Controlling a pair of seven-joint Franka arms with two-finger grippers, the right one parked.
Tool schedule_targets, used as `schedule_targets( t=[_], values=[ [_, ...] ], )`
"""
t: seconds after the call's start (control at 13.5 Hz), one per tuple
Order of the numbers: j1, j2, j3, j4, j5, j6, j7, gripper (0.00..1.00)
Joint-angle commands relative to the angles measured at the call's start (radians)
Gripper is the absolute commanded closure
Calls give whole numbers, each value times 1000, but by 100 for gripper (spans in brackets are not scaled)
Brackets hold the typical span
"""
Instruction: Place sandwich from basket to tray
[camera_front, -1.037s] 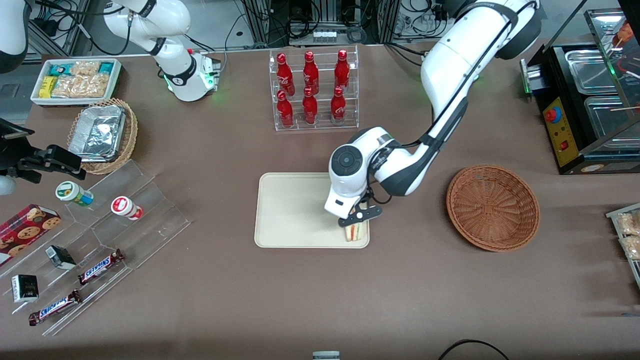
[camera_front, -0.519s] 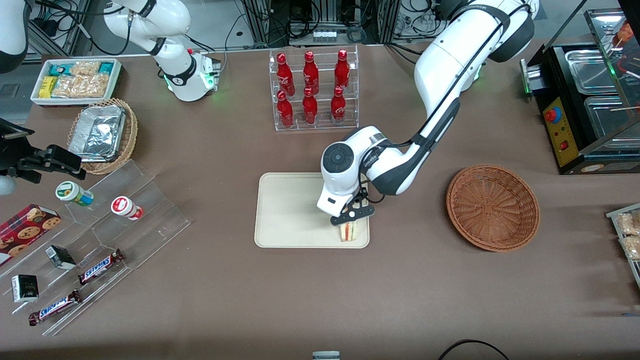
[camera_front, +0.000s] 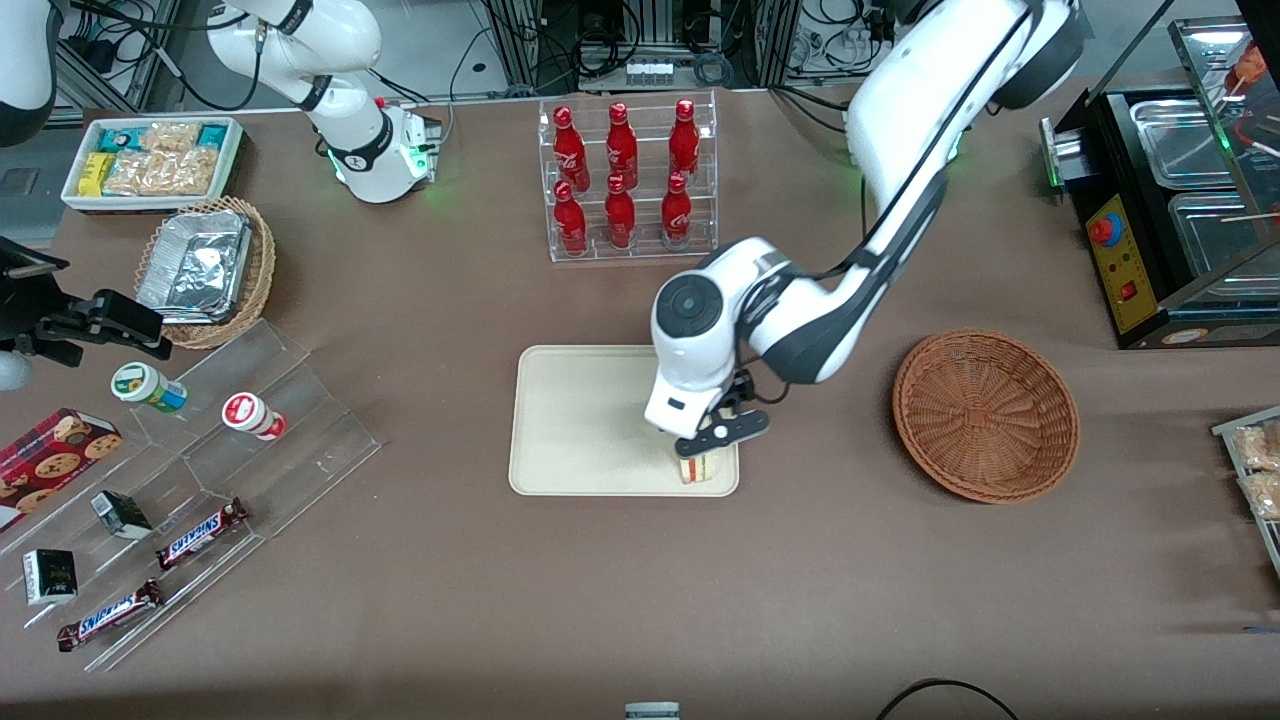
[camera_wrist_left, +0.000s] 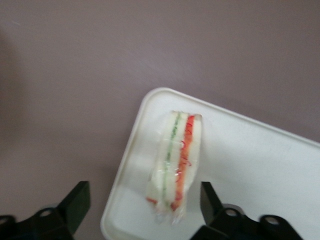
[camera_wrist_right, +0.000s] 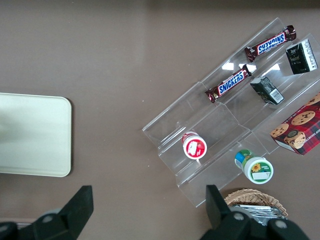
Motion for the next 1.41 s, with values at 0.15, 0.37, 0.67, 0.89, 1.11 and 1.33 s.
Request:
schedule_targets(
  t=[0.15, 0.37, 0.67, 0.89, 1.11, 1.33],
  values=[
    [87, -217, 15, -42, -60, -203, 4, 0],
    [187, -329, 15, -48, -132, -332, 137, 0],
    [311, -485, 15, -131, -225, -381, 336, 0],
    [401, -597, 17, -228, -280, -377, 491, 0],
    [510, -682, 20, -287, -358, -381, 675, 0],
    [475, -718, 176, -297, -421, -398, 825, 0]
  ],
)
